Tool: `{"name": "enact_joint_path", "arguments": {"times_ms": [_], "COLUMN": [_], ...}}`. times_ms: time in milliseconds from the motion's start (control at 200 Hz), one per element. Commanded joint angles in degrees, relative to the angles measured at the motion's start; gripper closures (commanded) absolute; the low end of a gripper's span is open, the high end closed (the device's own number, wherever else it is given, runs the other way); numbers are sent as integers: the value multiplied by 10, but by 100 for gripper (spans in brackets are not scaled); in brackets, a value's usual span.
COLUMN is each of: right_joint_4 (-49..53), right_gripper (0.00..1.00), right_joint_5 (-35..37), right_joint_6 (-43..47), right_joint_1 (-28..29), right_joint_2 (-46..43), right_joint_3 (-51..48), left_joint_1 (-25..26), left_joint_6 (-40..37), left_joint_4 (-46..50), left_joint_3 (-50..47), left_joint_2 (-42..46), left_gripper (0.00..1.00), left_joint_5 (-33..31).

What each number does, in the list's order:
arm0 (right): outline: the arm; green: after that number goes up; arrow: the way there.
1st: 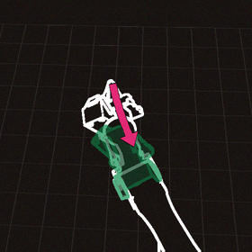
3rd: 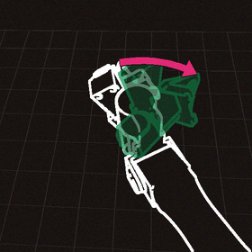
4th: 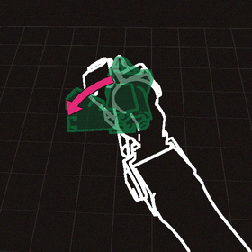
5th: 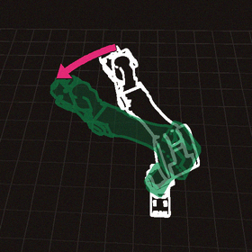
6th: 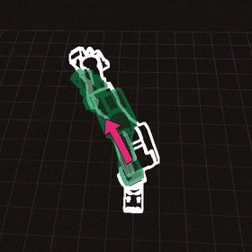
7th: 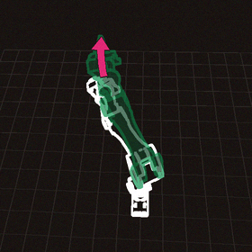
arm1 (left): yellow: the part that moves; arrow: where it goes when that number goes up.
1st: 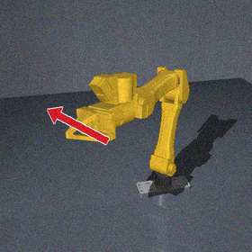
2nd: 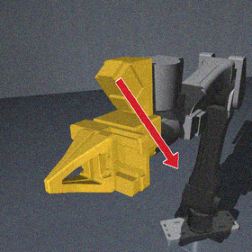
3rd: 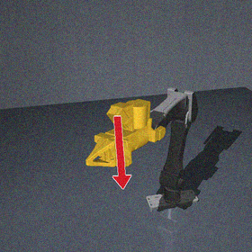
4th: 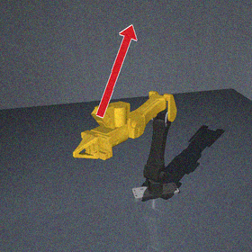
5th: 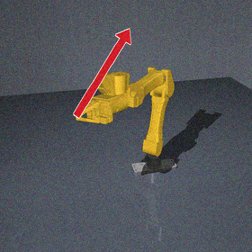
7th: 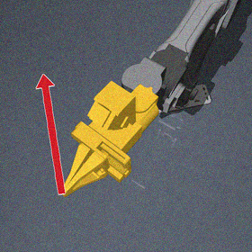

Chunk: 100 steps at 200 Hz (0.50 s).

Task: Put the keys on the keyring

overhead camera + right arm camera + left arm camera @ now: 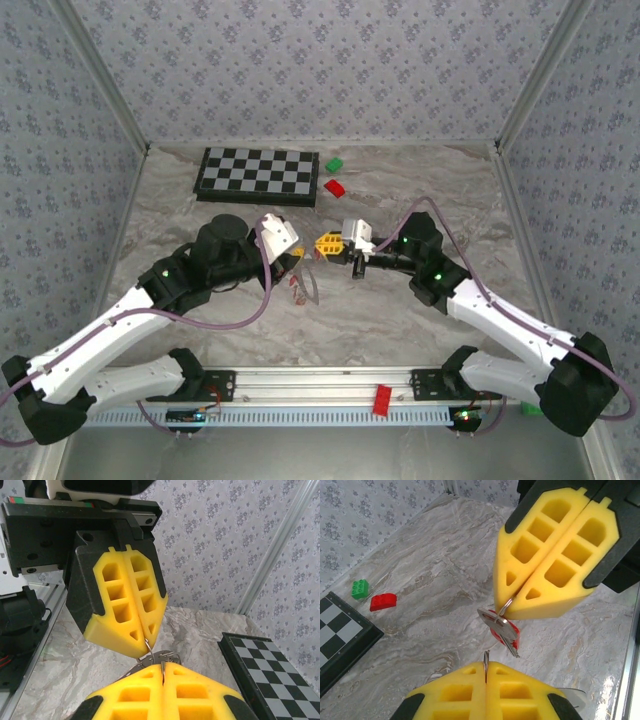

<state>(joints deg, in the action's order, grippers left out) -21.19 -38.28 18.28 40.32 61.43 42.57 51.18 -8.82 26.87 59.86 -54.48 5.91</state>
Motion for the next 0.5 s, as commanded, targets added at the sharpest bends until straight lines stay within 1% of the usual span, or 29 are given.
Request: {"name": "enact_joint_path", "arguments": {"times_ms": [0,165,495], "right_joint_4": [1,17,14], "right_gripper": [100,100,100], "right_joint_5": [0,0,10], "right_joint_6": [21,30,33], "right_joint_1": [3,10,18], "right_joint_2": [11,16,14], "right_joint_3": [13,21,22], "left_joint_1": [4,5,5], "left_joint_6": [-16,-12,-7], "left_joint_4": [-9,-11,-10], "left_joint_3": [18,20,21], "left_joint_2": [7,6,1], "left_gripper": [100,100,100], "left_joint_5": [-8,-3,9]}}
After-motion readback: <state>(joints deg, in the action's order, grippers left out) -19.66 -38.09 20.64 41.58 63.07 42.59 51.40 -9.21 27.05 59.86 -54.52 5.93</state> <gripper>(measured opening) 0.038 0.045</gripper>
